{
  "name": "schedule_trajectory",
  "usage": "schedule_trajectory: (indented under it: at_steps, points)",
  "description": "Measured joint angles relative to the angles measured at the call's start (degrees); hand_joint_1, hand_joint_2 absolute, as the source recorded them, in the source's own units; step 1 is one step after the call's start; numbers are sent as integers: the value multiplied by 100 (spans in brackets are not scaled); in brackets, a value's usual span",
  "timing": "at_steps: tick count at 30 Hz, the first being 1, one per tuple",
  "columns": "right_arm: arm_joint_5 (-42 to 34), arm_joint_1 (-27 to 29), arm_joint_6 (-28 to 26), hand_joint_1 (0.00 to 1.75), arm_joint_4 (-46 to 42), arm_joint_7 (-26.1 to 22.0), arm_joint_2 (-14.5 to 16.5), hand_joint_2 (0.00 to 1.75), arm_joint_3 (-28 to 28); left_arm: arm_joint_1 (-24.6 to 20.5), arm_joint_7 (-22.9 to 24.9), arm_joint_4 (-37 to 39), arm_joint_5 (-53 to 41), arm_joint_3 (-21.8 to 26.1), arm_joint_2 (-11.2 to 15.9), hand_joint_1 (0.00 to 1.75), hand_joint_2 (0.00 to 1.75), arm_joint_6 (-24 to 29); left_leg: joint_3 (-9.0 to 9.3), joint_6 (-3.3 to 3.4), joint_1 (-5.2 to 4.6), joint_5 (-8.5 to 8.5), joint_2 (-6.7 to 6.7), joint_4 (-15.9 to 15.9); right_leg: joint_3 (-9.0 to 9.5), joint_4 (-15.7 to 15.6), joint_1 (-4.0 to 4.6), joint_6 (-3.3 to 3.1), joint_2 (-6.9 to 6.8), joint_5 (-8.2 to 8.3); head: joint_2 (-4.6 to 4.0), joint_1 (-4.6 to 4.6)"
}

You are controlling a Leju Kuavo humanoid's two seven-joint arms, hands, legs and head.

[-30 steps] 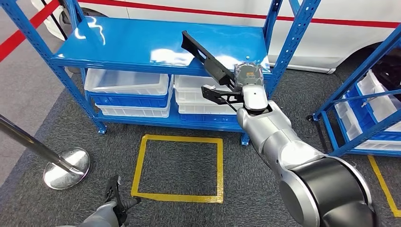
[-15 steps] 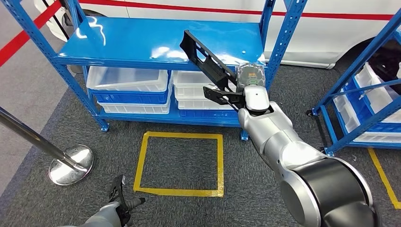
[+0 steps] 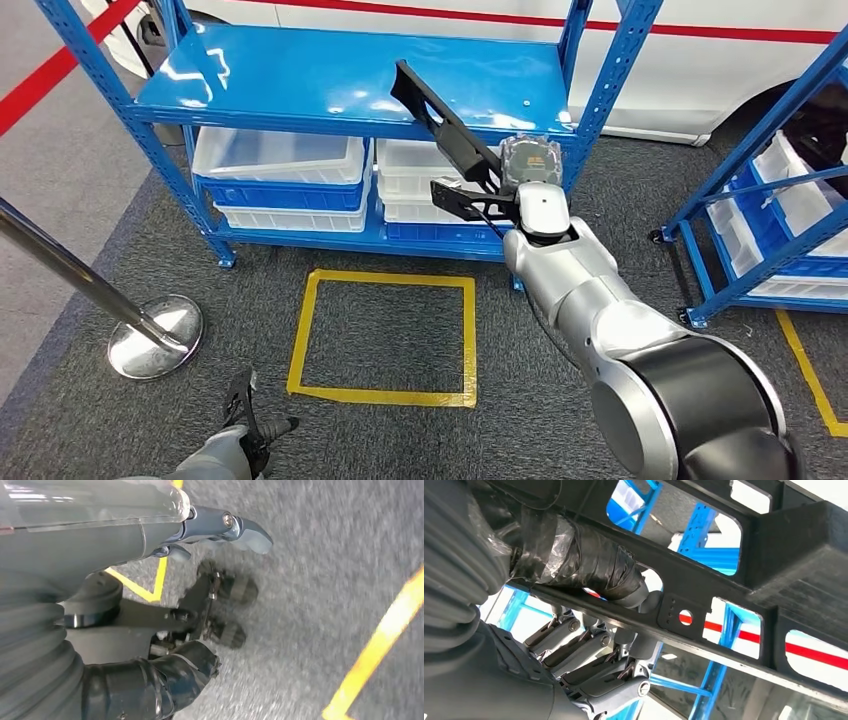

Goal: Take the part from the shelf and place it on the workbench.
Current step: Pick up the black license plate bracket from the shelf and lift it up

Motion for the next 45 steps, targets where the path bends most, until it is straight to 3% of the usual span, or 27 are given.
schedule_trajectory:
  at_steps: [3,4,5,6,8,10,12,14,15,17,19,20,21,24,26,28,30,32,34,36,38,40,41,43,45]
  points:
    - [5,7,-2,175,1,-16,-4,175,-28,0,55,-1,40,0,-3,0,175,-35,-50,76,-4,64,8,-20,-399,1002,-22,57,12,-575,0,0]
    - [5,18,-2,175,2,-19,-6,175,-36,5,64,-1,54,1,-4,0,175,-45,-72,78,-7,77,8,-16,-502,1285,-26,64,13,-682,0,1]
    - [5,28,-2,175,2,-20,-8,175,-45,11,70,-1,62,1,-4,0,175,-55,-91,74,-8,90,6,-9,-513,1375,-28,61,13,-680,0,-1]
    - [5,32,-2,175,2,-21,-10,175,-52,14,70,-1,67,2,-5,0,175,-61,-105,67,-9,102,4,-2,-414,1247,-30,48,13,-580,0,1]
    - [5,21,-3,175,1,-21,-11,175,-64,14,75,-1,73,3,-8,0,175,-69,-123,42,-9,123,0,7,10,509,-23,-6,21,-259,0,1]
    - [5,0,-5,175,0,-29,-11,175,-68,8,80,-1,80,4,-9,0,175,-73,-152,-13,-21,160,-2,8,305,-72,8,-51,32,-90,0,-1]
    - [5,3,-4,175,1,-37,-12,175,-69,9,84,-1,85,8,-10,0,175,-74,-183,-90,-27,219,-3,-14,325,-183,41,-76,34,-57,0,-2]
    - [5,28,-3,175,2,-38,-10,175,-69,13,86,-1,84,11,-8,0,175,-74,-226,-155,-22,204,-11,-14,305,-245,14,-135,18,25,0,-1]
    - [5,34,-4,175,2,-38,-7,175,-69,12,86,-1,84,12,-5,0,175,-72,-277,-177,-22,97,-13,82,288,-282,-1,-179,7,76,0,-4]
    - [5,30,-5,175,2,-34,-2,175,-69,10,86,-1,84,13,-1,0,175,-69,-481,-205,-19,-324,-10,632,218,-317,-5,-241,-9,166,0,-9]
    - [6,43,-5,175,2,-31,-3,175,-69,22,86,-1,84,14,0,0,175,-68,-692,-227,-18,-708,-9,1354,116,-305,13,-264,-9,236,0,-11]
    - [6,58,-5,175,2,-31,-3,175,-69,28,86,-1,84,15,0,0,175,-68,-701,-232,-18,-770,-8,1520,65,-294,20,-264,-6,270,0,-11]
    - [6,72,-4,175,2,-31,-3,175,-69,31,86,-1,84,15,0,0,175,-68,-595,-229,-18,-729,-8,1453,15,-280,25,-258,-2,301,0,-11]
    - [5,86,-7,175,-1,-35,-5,175,-69,14,86,-1,85,15,6,0,175,-69,106,-167,-36,-418,-6,384,-113,-218,34,-203,8,380,0,-11]
    - [6,87,-10,175,-3,-38,-11,175,-70,2,86,-1,85,16,12,0,175,-69,299,-110,-67,-347,-15,22,-157,-204,38,-138,3,438,0,-9]
    - [7,90,-10,175,-3,-38,-16,175,-72,4,86,-1,78,16,12,0,175,-66,271,-49,-73,-267,-25,5,-170,-235,42,-73,0,510,0,-6]
    - [7,88,-12,175,-2,-39,-24,175,-77,-2,86,-1,67,15,9,0,175,-56,229,25,-41,-152,-4,-61,-230,-168,41,-9,19,418,0,-1]
    - [7,85,-16,175,-1,-46,-35,175,-88,-13,82,-1,56,15,8,0,175,-33,158,85,-18,-44,22,-114,-398,284,13,55,37,5,0,11]
    - [7,97,-20,175,2,-69,-49,175,-105,-14,76,-1,39,16,8,0,175,-8,57,103,-17,30,27,-119,-578,959,-26,112,36,-405,0,17]
    - [7,111,-26,175,4,-96,-57,175,-124,-12,72,-1,19,16,7,0,175,3,-42,82,-11,97,27,-111,-512,1175,-64,150,34,-432,0,17]
    - [7,115,-42,175,3,-108,-57,175,-137,-12,70,-1,4,15,7,0,175,6,-115,41,0,148,24,-94,-85,653,-91,159,32,-216,0,17]
    - [7,109,-64,175,-1,-116,-56,175,-148,-18,70,-1,-7,15,7,0,175,13,-168,-21,1,190,24,-80,345,11,-73,123,38,-151,0,16]
    - [7,106,-70,175,-3,-120,-57,175,-152,-21,70,-1,-12,15,5,0,175,18,-183,-56,-1,211,24,-76,444,-167,-53,96,41,-169,0,17]
    - [7,107,-74,175,-7,-129,-62,175,-155,-26,73,-1,-19,15,-2,0,175,30,-196,-133,-5,260,23,-89,441,-240,-18,29,44,-168,0,15]
    - [7,112,-74,175,-7,-136,-65,175,-156,-26,78,-1,-27,15,-4,0,175,43,-252,-189,5,203,23,-4,431,-280,-34,-64,32,-116,0,14]
